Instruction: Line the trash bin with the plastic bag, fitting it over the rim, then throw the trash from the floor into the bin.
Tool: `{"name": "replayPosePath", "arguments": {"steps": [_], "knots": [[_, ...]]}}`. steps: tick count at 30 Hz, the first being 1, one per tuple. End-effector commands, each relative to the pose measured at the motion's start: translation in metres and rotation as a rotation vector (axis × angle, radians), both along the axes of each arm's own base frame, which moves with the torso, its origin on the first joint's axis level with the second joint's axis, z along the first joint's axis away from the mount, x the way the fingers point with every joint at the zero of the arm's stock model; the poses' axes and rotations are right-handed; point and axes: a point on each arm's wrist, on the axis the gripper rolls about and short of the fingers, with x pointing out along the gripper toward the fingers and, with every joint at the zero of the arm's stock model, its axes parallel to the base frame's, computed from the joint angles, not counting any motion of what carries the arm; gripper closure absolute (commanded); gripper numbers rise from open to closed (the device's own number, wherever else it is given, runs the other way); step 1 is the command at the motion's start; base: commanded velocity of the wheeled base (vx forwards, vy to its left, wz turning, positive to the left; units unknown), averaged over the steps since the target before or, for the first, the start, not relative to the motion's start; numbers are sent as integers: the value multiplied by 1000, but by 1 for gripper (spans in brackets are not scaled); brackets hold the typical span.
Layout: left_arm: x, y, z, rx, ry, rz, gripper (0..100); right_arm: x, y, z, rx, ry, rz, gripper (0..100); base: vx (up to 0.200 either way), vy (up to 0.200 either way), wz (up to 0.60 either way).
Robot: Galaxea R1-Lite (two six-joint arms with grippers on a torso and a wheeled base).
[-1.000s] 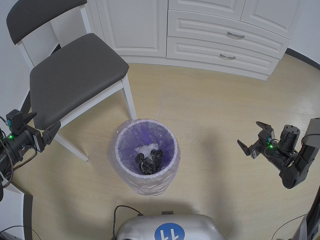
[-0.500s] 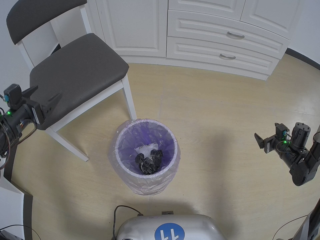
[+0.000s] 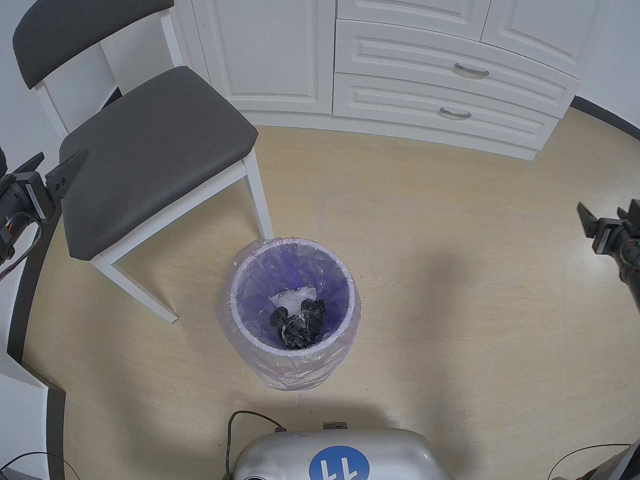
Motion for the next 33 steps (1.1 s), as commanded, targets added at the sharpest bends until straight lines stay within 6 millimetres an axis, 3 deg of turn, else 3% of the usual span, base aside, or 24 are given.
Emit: {"name": "replayPosePath", "arguments": {"steps": [1,8,15,20,24,30,33], "knots": [[-73,-1,15,-20,-68,43,0,-105,7,44,41,-249,-77,0,0,0,0],[-139,-12,10,-54,-24,7,0,-190,23,36,76,-344,5,0,0,0,0],[-169,-16,3,-79,-20,-12,0,-256,29,15,88,-316,154,0,0,0,0],[-186,-18,-3,-78,-32,-50,0,-273,27,-3,97,-289,177,0,0,0,0],[-215,-19,-14,-77,-41,-97,0,-285,27,-15,93,-323,195,0,0,0,0],[-241,-19,-28,-77,-53,-108,0,-287,27,-20,88,-333,195,0,0,0,0],[-261,-18,-44,-76,-62,-120,0,-283,29,-34,76,-318,237,0,0,0,0]]}}
